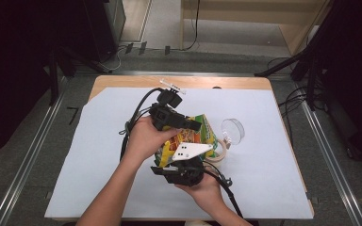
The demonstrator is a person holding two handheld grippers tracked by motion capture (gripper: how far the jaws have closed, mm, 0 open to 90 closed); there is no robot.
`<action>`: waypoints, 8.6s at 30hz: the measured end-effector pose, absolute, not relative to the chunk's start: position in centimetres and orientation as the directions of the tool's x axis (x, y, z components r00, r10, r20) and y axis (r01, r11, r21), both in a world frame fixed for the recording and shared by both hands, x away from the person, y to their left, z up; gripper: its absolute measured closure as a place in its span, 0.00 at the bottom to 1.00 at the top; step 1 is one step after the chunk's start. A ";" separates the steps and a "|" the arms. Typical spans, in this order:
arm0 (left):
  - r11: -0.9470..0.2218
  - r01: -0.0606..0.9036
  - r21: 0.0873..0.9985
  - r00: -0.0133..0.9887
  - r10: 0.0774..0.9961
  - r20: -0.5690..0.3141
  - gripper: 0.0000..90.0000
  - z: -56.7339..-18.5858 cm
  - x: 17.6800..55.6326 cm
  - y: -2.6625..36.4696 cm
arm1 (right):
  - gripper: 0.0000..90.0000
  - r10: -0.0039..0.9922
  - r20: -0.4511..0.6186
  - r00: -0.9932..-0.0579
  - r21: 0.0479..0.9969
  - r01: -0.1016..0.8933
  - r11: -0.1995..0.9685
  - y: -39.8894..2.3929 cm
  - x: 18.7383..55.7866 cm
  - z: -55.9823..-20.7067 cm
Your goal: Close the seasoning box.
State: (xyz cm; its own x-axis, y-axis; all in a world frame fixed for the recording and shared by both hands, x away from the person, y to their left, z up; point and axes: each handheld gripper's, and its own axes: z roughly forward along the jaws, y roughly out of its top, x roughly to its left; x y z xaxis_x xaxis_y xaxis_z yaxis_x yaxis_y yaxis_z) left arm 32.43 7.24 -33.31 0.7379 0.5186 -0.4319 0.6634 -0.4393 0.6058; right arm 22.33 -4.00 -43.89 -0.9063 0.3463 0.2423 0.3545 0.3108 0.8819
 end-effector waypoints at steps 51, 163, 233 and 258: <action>-0.436 0.678 0.591 0.727 0.513 -0.456 0.81 -32.9 33.8 7.1 | 0.81 0.337 0.255 -0.906 0.871 0.367 0.328 -4.2 23.4 -43.1; -0.420 0.711 0.565 0.689 0.579 -0.436 0.82 -32.5 36.0 6.3 | 0.81 0.323 0.268 -0.907 0.861 0.377 0.342 -5.0 26.1 -42.6; -0.440 0.722 0.534 0.684 0.572 -0.453 0.81 -32.3 35.7 6.4 | 0.81 0.327 0.284 -0.902 0.857 0.391 0.335 -4.5 25.2 -42.2; -0.443 0.721 0.533 0.686 0.568 -0.455 0.81 -32.5 35.6 6.4 | 0.81 0.326 0.284 -0.902 0.856 0.391 0.337 -4.4 25.1 -42.4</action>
